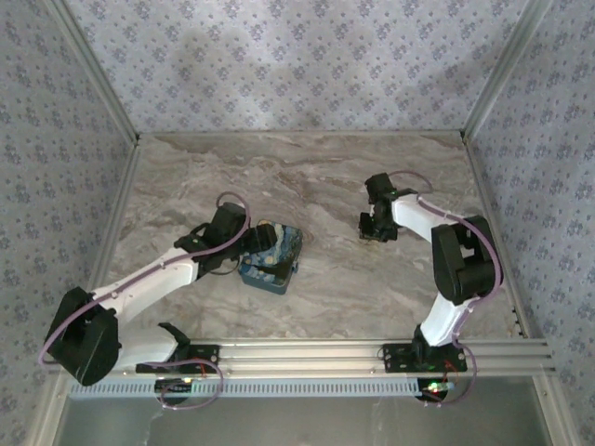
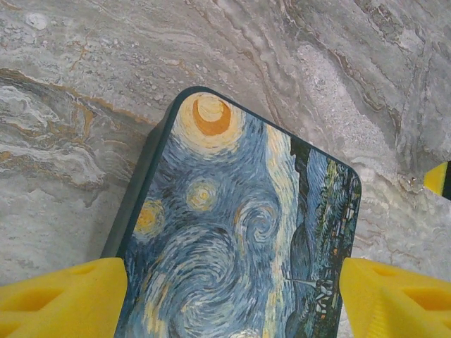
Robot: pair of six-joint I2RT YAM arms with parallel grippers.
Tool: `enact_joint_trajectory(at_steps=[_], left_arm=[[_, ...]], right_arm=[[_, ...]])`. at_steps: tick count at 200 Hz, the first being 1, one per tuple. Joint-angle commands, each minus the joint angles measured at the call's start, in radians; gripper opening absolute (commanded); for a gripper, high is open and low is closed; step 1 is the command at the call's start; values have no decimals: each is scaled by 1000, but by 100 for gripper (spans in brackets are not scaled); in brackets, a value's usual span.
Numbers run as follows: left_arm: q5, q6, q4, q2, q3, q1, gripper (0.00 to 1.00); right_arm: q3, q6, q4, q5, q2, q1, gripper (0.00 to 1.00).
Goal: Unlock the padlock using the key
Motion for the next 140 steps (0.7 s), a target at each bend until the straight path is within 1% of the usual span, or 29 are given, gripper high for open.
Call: enact_joint_trajectory(at_steps=[1,88,113,140], left_arm=[[-22,-22,-20,0,15,-9,79],[-32,-52,-7,-5,-29,-20,79],[-32,-56,-6,-4,-35,-21,79],[-38,-58,-7,-4,-40,-24,79]], right_arm=[[26,-11,-51,28,18,14,27],[56,-20,-34,52,97,23,22],[53,-20,-25,59,115,28,17],[58,-22,-25,61,121,30,8]])
